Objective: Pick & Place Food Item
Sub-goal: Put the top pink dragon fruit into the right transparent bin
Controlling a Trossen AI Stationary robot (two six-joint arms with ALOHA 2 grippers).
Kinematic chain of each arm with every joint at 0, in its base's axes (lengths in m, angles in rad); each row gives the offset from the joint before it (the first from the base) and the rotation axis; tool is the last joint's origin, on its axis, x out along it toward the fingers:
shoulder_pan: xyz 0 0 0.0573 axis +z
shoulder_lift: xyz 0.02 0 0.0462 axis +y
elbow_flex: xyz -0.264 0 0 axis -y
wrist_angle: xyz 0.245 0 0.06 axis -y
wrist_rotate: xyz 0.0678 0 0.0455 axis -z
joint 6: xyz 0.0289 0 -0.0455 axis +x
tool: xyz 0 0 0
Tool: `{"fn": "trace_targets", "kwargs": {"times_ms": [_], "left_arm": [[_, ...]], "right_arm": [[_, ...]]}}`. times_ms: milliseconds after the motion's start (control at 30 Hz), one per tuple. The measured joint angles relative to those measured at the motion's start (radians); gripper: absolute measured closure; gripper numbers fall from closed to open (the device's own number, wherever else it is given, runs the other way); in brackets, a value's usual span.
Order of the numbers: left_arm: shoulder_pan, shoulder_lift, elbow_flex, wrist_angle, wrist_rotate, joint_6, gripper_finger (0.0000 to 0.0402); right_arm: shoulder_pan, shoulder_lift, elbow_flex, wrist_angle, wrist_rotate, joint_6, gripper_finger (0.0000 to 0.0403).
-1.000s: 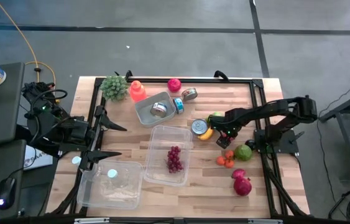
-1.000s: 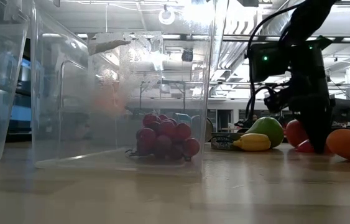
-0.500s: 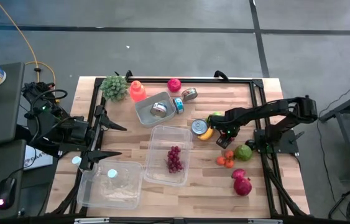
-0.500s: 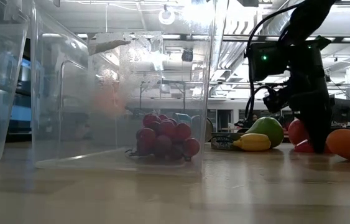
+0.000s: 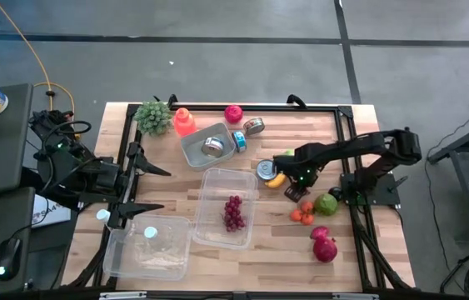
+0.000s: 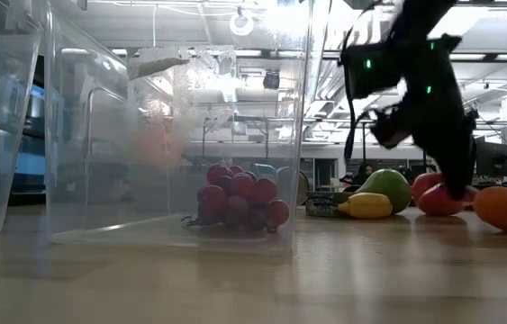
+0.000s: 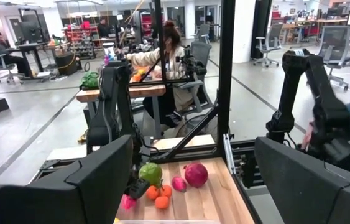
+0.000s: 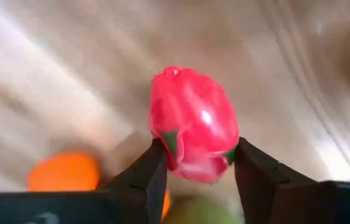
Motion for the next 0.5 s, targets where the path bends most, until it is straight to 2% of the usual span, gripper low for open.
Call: {"fn": "trace_targets", "kwargs": {"times_ms": [100,233,500], "left_arm": [[0.000,0.002,0.000,0.001,0.000,-0.004,0.0074],[0.000,0.004,0.000,0.001,0.000,-0.005,0.0074],[0.000,0.005,0.000,0.033,0.001,0.006,0.0074]], "right_arm": [[0.050,-0.015,0.079,-0.086,0.003,0.028,0.0284],[0.136,-0.059,0.210,-0.187,0.066,0.143,0.0296],[0.299,-0.107,0.510,-0.202,0.279,0.292,0.0298]]}}
